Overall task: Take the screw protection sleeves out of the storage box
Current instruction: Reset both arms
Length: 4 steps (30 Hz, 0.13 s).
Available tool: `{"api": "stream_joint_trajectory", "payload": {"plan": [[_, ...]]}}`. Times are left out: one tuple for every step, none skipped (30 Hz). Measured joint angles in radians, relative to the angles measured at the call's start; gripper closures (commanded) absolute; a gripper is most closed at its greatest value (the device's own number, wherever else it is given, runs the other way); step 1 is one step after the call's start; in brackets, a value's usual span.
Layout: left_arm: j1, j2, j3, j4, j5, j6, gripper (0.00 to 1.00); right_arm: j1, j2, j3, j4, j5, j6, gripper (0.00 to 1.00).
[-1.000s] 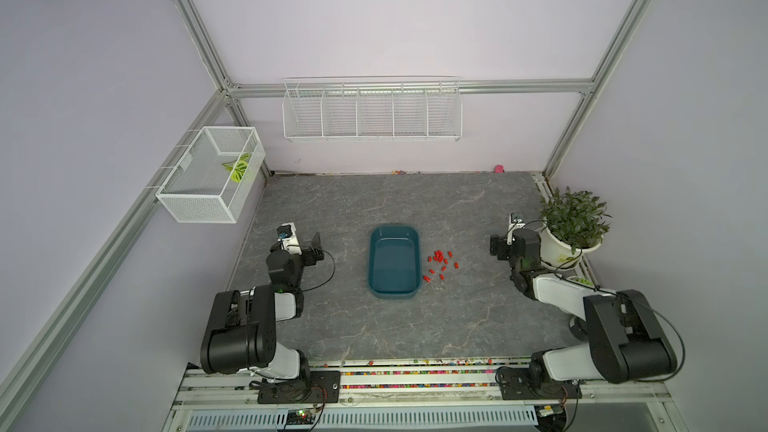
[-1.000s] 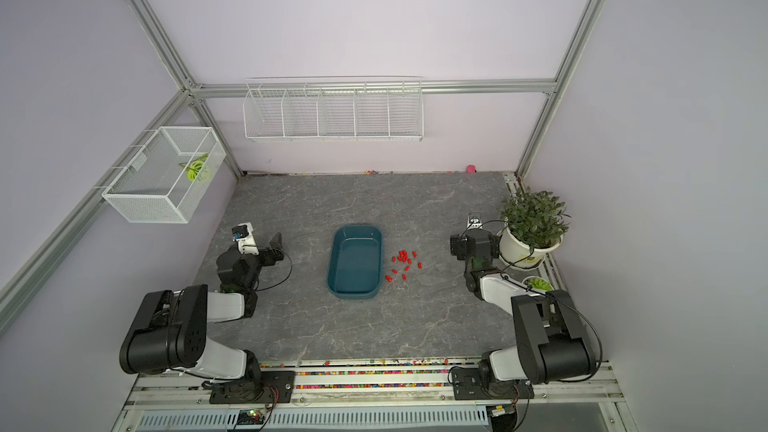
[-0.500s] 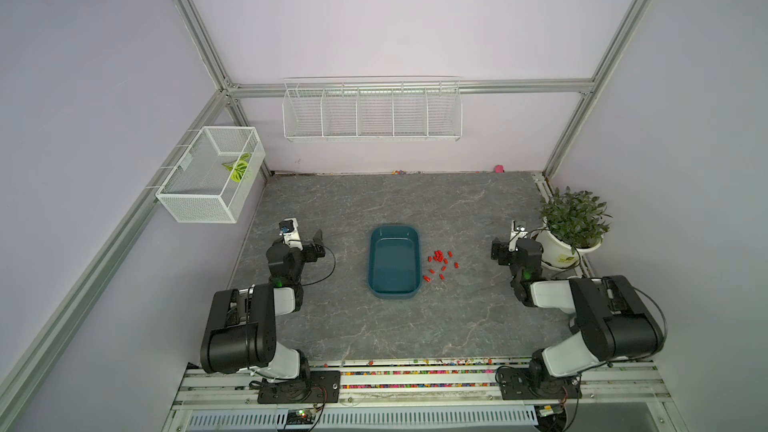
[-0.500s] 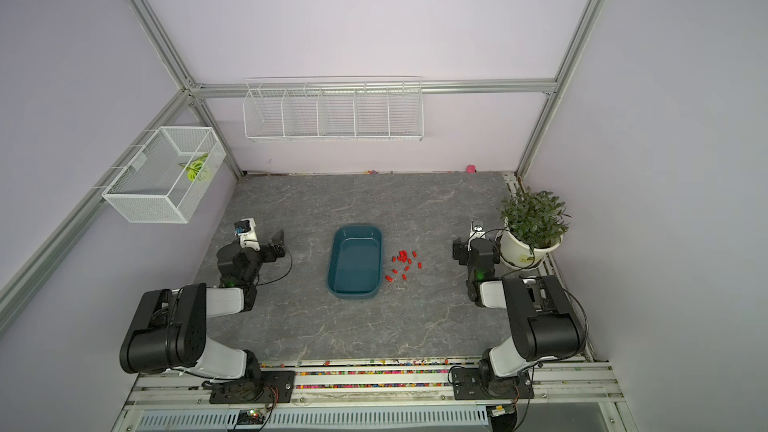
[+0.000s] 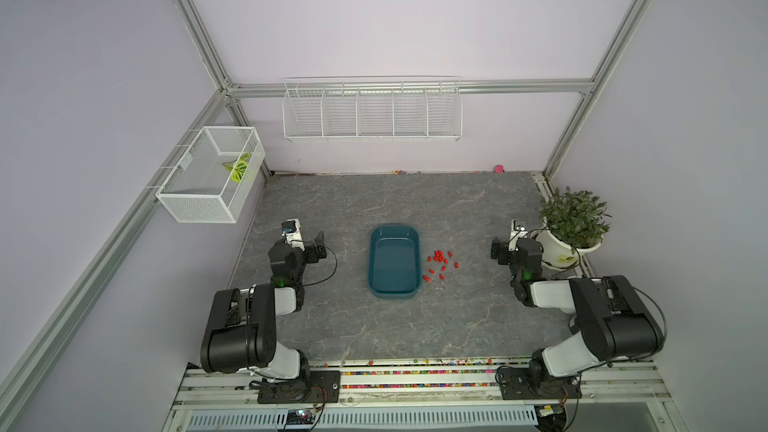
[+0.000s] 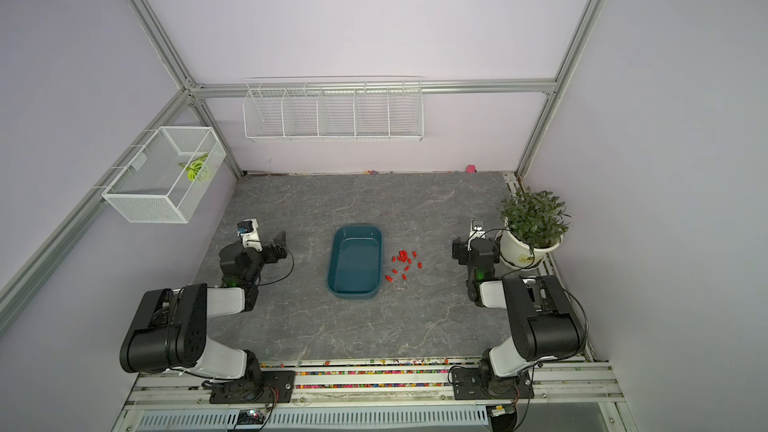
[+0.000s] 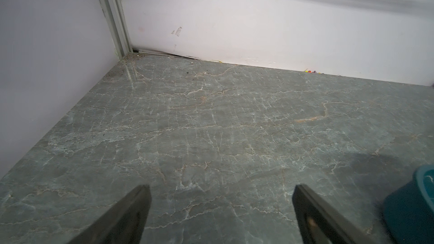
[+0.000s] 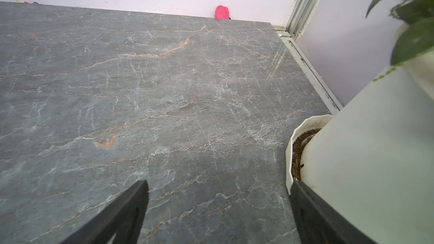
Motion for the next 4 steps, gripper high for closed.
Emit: {"api": "stream_joint_trajectory", "payload": {"plan": [[0.0,0.0,0.0,-0.001,0.0,0.0,0.0,0.0,0.0,0.0,0.001,0.0,0.0,0.01],[0.0,0.0,0.0,-0.001,0.0,0.0,0.0,0.0,0.0,0.0,0.002,0.0,0.0,0.01],[0.0,0.0,0.0,-0.001,0.0,0.0,0.0,0.0,0.0,0.0,0.002,0.0,0.0,0.01],[0.0,0.0,0.0,-0.001,0.0,0.0,0.0,0.0,0.0,0.0,0.002,0.0,0.0,0.01]]}}
